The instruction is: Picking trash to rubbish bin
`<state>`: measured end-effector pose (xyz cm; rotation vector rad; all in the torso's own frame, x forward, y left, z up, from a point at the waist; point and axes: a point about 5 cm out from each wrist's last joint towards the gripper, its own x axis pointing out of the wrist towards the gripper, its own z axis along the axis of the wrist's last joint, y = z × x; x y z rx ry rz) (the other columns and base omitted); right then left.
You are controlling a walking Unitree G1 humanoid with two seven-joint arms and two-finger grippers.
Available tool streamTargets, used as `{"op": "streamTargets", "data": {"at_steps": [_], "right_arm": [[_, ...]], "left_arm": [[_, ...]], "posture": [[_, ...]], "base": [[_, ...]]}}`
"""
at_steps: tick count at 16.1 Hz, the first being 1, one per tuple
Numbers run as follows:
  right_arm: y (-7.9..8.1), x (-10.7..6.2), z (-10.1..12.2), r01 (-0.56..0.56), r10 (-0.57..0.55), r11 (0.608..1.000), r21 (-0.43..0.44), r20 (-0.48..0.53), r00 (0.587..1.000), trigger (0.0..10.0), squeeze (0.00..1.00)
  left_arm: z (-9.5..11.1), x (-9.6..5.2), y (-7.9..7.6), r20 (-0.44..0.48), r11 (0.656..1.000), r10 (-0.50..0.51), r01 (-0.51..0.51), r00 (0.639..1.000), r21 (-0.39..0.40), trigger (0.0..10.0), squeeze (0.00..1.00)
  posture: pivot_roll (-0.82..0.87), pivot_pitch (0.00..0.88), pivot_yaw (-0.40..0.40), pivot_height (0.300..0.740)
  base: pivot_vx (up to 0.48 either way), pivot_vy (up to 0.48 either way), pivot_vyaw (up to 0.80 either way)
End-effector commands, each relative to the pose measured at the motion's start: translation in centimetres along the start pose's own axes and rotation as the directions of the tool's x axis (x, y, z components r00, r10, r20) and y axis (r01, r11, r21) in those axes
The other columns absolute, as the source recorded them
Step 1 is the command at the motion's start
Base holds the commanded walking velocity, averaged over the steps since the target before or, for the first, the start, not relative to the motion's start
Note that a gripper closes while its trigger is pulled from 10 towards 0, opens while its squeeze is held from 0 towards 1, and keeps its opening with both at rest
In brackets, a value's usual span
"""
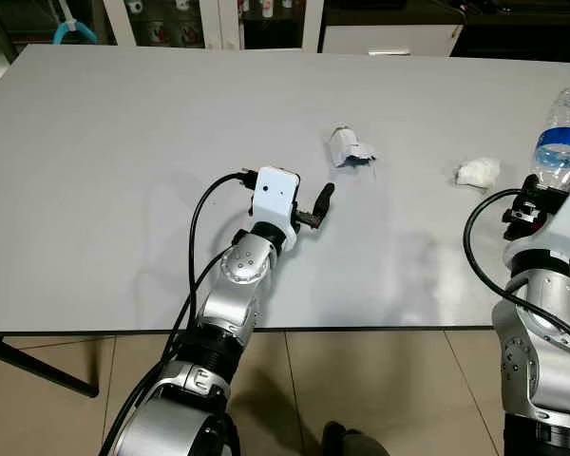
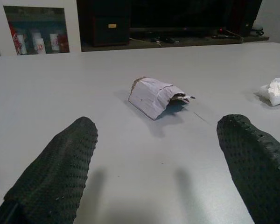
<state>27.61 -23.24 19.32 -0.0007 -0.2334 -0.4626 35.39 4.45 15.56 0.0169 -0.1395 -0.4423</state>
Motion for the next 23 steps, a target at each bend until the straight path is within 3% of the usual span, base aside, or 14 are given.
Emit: {"op": "streamTargets", "data": {"at_steps": [1, 5, 7, 20, 23], "right_arm": [[-0.6, -0.1, 0.2, 0.027, -0.026, 1.000, -0.010, 0.004, 1.000, 10.0, 0.00], [-0.6, -0.1, 0.2, 0.027, -0.026, 1.000, -0.010, 0.004, 1.000, 10.0, 0.00], [-0.8, -1.9, -0.2, -0.007, 0.006, 1.000, -0.029, -0.043, 0.999, 10.0, 0.00], [-0.4, -2.0, -0.1, -0.027, 0.026, 0.999, -0.030, -0.050, 0.998, 10.0, 0.00], [-0.4, -2.0, 0.1, -0.026, 0.025, 0.999, -0.029, -0.047, 0.999, 10.0, 0.00]], "left_arm": [[-0.3, 0.0, -0.2, -0.010, 1.000, 0.003, -0.003, 1.000, -0.007, 10.0, 0.00], [-0.3, 0.0, -0.2, -0.010, 1.000, 0.003, -0.003, 1.000, -0.007, 10.0, 0.00], [0.1, 0.6, -0.5, 0.001, 1.000, -0.016, 0.016, 1.000, 0.020, 10.0, 0.00], [-0.1, 0.9, -0.6, 0.005, 1.000, -0.013, 0.013, 1.000, 0.028, 10.0, 0.00], [-0.1, 0.8, -0.6, 0.000, 0.999, -0.020, 0.020, 1.000, 0.027, 10.0, 0.00]], "posture": [[0.05, 0.123, -0.034, 0.740], [0.05, 0.123, -0.034, 0.740], [0.05, 0.101, -0.011, 0.740], [0.05, 0.099, -0.014, 0.740], [0.05, 0.098, -0.014, 0.740]], "base": [[0.000, 0.000, 0.00], [0.000, 0.000, 0.00], [0.000, 0.000, 0.00], [0.000, 0.000, 0.00], [0.000, -0.415, 0.00]]}}
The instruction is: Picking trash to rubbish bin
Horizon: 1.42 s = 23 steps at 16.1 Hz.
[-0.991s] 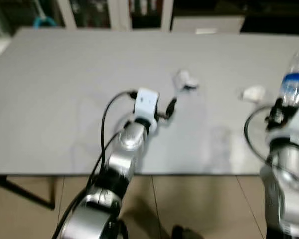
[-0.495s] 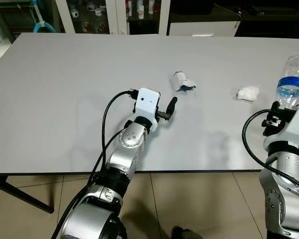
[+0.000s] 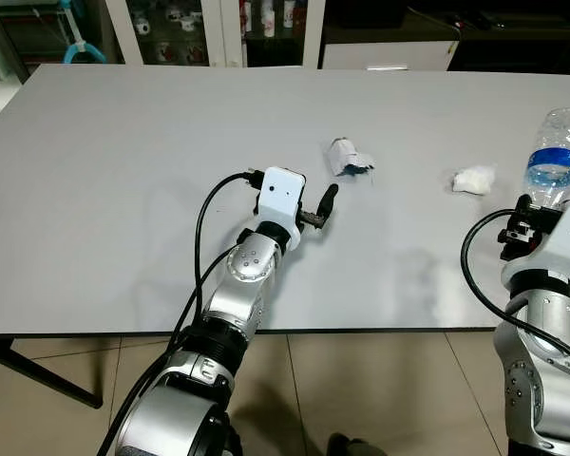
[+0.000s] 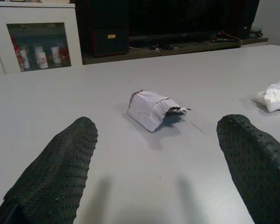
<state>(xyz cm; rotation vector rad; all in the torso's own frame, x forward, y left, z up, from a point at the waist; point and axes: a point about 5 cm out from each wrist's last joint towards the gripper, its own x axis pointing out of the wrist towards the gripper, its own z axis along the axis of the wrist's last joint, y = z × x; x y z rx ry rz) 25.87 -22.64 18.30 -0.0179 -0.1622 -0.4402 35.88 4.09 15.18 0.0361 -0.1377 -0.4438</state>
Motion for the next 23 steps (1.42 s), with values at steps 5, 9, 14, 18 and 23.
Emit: {"op": "streamTargets", "data": {"at_steps": [5, 9, 14, 18, 23], "right_arm": [[0.0, -0.1, 0.7, -0.003, 0.003, 1.000, 0.001, 0.017, 1.000, 10.0, 0.00], [0.1, -0.2, 0.8, -0.008, 0.008, 1.000, -0.007, 0.016, 1.000, 10.0, 0.00], [0.9, -0.1, 1.2, -0.053, 0.053, 0.998, -0.027, 0.026, 0.998, 10.0, 0.00], [1.2, -0.2, 1.0, -0.069, 0.070, 0.997, -0.030, 0.021, 0.997, 10.0, 0.00], [1.2, -0.1, 1.1, -0.075, 0.076, 0.996, -0.045, 0.026, 0.997, 10.0, 0.00]], "left_arm": [[0.1, 0.2, -0.4, -0.006, 1.000, -0.021, 0.021, 1.000, 0.005, 10.0, 0.00], [-0.1, 0.2, -0.4, -0.012, 1.000, -0.017, 0.017, 1.000, 0.002, 10.0, 0.00], [-0.1, 0.3, -0.1, -0.020, 1.000, -0.002, 0.002, 1.000, 0.010, 10.0, 0.00], [-0.2, 0.2, 0.2, -0.031, 1.000, 0.009, -0.009, 0.999, 0.016, 10.0, 0.00], [-0.3, 0.3, 0.4, -0.040, 1.000, 0.015, -0.014, 0.999, 0.021, 10.0, 0.00]], "posture": [[0.04, 0.105, -0.013, 0.740], [0.04, 0.109, -0.014, 0.740], [0.04, 0.103, -0.017, 0.740], [0.05, 0.102, -0.014, 0.740], [0.05, 0.102, -0.014, 0.740]], "base": [[0.000, -0.445, 0.00], [0.000, -0.446, 0.00], [0.000, -0.447, 0.00], [0.000, -0.440, 0.00], [0.000, -0.424, 0.00]]}}
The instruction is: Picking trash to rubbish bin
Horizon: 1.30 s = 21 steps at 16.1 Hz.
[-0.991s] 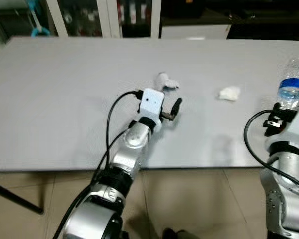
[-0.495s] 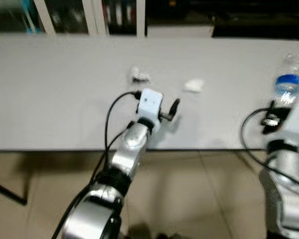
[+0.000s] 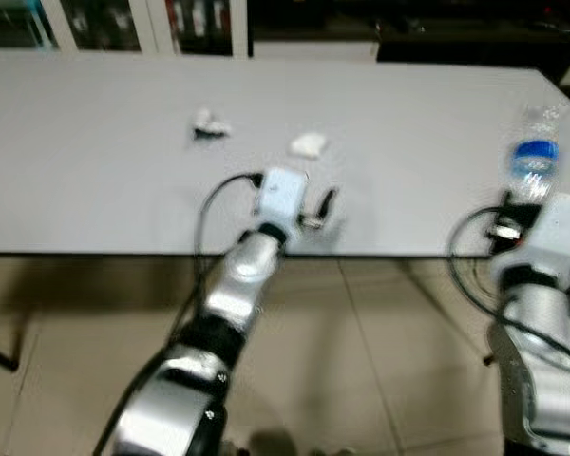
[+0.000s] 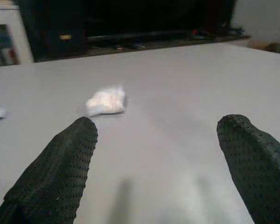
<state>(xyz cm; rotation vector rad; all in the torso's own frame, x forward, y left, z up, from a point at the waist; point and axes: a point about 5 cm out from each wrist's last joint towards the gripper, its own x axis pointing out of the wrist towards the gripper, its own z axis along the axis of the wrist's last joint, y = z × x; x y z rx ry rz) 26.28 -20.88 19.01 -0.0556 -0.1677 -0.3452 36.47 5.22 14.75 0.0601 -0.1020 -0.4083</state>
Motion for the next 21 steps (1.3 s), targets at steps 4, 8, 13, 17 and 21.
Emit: {"op": "streamTargets", "data": {"at_steps": [4, 8, 13, 17, 21], "right_arm": [[-0.5, 0.2, 0.5, 0.012, -0.011, 1.000, -0.020, 0.019, 1.000, 10.0, 0.00], [-0.3, 0.1, 0.5, 0.001, -0.001, 1.000, -0.022, 0.021, 1.000, 10.0, 0.00], [-0.5, -0.1, 0.5, -0.004, 0.004, 1.000, -0.027, 0.021, 1.000, 10.0, 0.00], [-0.5, -0.1, 0.5, -0.013, 0.014, 0.999, -0.032, 0.018, 1.000, 10.0, 0.00], [-0.2, -0.3, 0.3, -0.042, 0.043, 0.998, -0.042, 0.010, 0.999, 10.0, 0.00]], "left_arm": [[0.0, 0.2, -0.7, -0.011, 1.000, -0.010, 0.010, 1.000, 0.006, 10.0, 0.00], [-0.1, 0.2, -0.5, -0.022, 1.000, 0.007, -0.007, 1.000, 0.006, 10.0, 0.00], [0.1, 0.1, 2.3, -0.018, 0.983, 0.175, -0.174, 0.984, 0.052, 10.0, 0.00], [-0.1, -0.7, 4.9, -0.011, 0.965, 0.251, -0.249, 0.968, 0.087, 10.0, 0.00], [-0.4, -1.4, 5.8, 0.004, 0.955, 0.284, -0.283, 0.959, 0.091, 10.0, 0.00]], "posture": [[0.05, 0.101, -0.015, 0.740], [0.05, 0.102, -0.015, 0.740], [0.05, 0.105, -0.021, 0.740], [0.05, 0.109, -0.028, 0.740], [0.06, 0.116, -0.041, 0.740]], "base": [[0.060, -0.415, 0.00], [0.121, -0.414, 0.00], [0.146, -0.238, 0.00], [0.000, 0.000, 0.00], [0.000, 0.000, 0.32]]}}
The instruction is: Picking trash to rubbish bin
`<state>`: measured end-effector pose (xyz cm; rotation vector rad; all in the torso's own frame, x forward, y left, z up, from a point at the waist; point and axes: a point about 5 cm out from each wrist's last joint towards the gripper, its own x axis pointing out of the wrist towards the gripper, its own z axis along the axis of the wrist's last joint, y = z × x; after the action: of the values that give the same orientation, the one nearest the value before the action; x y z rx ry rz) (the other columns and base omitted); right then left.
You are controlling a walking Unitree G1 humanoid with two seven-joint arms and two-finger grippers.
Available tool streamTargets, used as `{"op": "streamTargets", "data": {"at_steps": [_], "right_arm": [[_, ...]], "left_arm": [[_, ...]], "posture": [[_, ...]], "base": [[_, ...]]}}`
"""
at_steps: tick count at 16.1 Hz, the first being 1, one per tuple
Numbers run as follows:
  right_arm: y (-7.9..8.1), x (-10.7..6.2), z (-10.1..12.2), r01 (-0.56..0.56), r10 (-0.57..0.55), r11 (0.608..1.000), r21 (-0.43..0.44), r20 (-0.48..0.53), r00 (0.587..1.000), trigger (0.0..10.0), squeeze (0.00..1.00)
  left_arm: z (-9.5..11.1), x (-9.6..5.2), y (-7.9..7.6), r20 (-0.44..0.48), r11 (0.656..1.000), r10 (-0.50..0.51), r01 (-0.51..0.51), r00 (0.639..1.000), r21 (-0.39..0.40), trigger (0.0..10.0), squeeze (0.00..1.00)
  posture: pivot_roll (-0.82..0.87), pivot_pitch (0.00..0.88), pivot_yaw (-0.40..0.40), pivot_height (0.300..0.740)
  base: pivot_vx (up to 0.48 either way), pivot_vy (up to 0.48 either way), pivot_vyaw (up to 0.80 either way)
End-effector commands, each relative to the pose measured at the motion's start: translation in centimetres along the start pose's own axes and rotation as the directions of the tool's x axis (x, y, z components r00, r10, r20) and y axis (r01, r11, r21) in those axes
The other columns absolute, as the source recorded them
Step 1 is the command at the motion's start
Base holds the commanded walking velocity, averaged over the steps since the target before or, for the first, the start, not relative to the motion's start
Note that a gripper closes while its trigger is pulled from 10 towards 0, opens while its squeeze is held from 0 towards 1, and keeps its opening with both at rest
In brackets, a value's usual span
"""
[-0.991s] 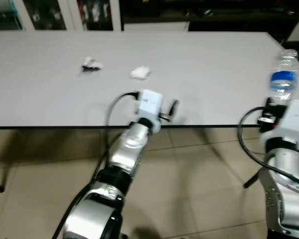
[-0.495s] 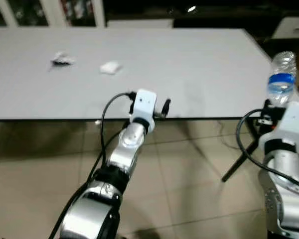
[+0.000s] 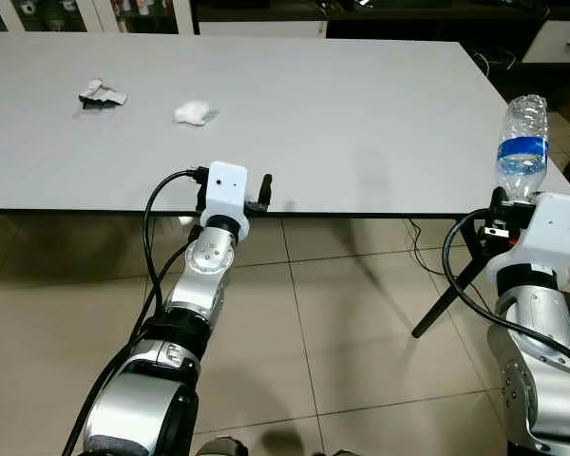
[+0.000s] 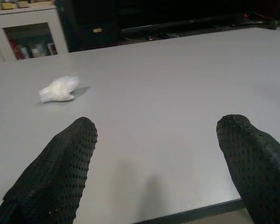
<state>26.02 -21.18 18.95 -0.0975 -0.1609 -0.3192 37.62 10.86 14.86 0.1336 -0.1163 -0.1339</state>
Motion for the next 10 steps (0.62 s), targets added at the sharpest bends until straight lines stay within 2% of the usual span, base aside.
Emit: {"op": "streamTargets", "data": {"at_steps": [1, 6, 8, 10], "right_arm": [[0.3, -0.1, 0.4, -0.023, 0.023, 1.000, -0.004, 0.012, 1.000, 10.0, 0.00], [0.4, -0.1, 0.4, -0.026, 0.026, 1.000, 0.003, 0.015, 1.000, 10.0, 0.00], [0.3, 0.0, 0.5, -0.019, 0.018, 1.000, 0.011, 0.016, 1.000, 10.0, 0.00], [0.4, 0.1, 0.5, -0.019, 0.019, 1.000, 0.011, 0.019, 1.000, 10.0, 0.00]], "left_arm": [[-0.2, -0.2, 0.1, 0.001, 1.000, 0.018, -0.018, 1.000, -0.001, 10.0, 0.00], [0.2, 0.0, -0.8, 0.013, 0.999, -0.023, 0.023, 1.000, -0.025, 10.0, 0.00], [0.5, 0.1, -0.9, 0.027, 0.998, -0.048, 0.049, 0.998, -0.036, 10.0, 0.00], [1.1, 0.3, -1.3, 0.033, 0.994, -0.071, 0.074, 0.997, -0.076, 10.0, 0.00]], "posture": [[0.05, 0.117, -0.042, 0.740], [0.05, 0.112, -0.040, 0.740], [0.05, 0.111, -0.039, 0.740], [0.05, 0.106, -0.041, 0.740]], "base": [[0.000, 0.000, 0.80], [0.000, 0.000, 0.76], [0.000, 0.000, 0.00], [0.317, 0.000, 0.00]]}}
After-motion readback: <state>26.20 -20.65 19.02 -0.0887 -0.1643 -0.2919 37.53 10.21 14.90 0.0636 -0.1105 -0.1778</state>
